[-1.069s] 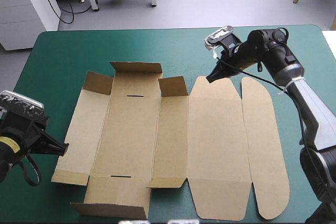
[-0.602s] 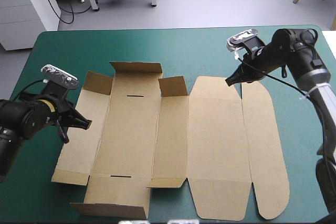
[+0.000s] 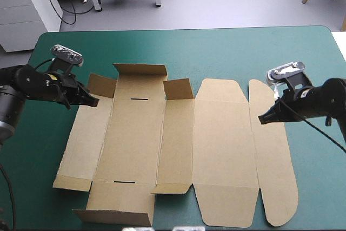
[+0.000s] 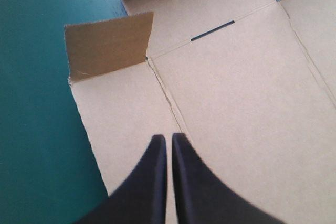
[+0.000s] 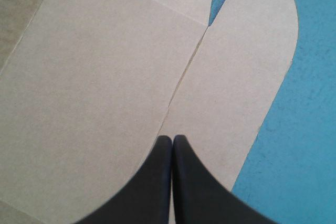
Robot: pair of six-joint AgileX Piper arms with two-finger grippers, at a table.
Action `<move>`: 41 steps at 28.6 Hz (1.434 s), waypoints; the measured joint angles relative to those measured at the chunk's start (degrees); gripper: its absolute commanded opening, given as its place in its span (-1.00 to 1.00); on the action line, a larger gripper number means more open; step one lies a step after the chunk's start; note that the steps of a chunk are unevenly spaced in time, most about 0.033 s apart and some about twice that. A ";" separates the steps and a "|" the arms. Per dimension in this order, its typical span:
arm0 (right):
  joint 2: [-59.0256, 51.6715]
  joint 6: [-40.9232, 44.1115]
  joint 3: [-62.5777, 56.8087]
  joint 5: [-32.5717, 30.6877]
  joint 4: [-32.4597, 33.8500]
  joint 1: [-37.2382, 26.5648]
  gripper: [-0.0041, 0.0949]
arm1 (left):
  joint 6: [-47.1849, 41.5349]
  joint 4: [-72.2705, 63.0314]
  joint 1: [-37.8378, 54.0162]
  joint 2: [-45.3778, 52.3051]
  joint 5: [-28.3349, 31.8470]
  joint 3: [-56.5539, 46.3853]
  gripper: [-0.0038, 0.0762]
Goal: Fold the box
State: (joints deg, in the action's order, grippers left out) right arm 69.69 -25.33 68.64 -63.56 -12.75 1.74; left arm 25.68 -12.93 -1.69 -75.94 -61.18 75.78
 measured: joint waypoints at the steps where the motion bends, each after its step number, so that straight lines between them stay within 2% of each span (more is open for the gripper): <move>1: -2.84 0.00 -2.02 0.56 -0.38 0.00 -0.96 | 4.00 -5.37 4.97 -1.67 -3.08 0.89 -0.86; 5: -8.32 0.00 -5.23 1.34 -0.57 0.00 -0.96 | 9.97 -14.57 15.35 -4.49 -8.78 2.29 -0.86; 8: -12.89 0.00 -7.44 1.53 -0.83 0.00 -0.96 | 12.79 -21.07 26.46 -5.49 -9.26 2.68 -0.86; 14: -17.79 -0.01 -10.45 1.91 -0.41 0.00 -0.96 | 13.52 -28.20 39.11 -5.55 -9.37 2.68 -0.87; 18: -19.00 -0.01 -11.92 2.05 0.27 0.00 -0.96 | 13.52 -31.38 43.60 -5.55 -9.37 2.77 -0.88; 25: -19.07 -0.01 -12.55 2.99 0.29 0.00 -0.96 | 9.90 -28.58 44.15 -5.55 -7.84 2.79 -0.85; 29: -19.07 -0.01 -13.18 3.94 0.29 0.00 -0.96 | 4.30 -26.11 44.15 -5.55 -5.77 2.79 -0.57; 36: -19.07 -0.01 -15.70 5.66 0.48 0.00 -0.96 | 3.00 -25.53 44.15 -5.55 -5.44 2.50 0.49; 38: -19.07 -0.01 -16.09 6.03 0.48 0.00 -0.96 | 2.96 -25.59 44.15 -5.55 -5.78 1.66 0.65; 41: -19.07 -0.01 -16.26 6.25 0.50 0.00 -0.96 | 2.89 -25.46 44.15 -5.55 -6.78 0.09 0.70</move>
State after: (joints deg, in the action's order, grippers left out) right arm 50.62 -25.35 52.38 -57.31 -12.25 1.74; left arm 28.57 -38.39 42.46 -81.49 -67.96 75.87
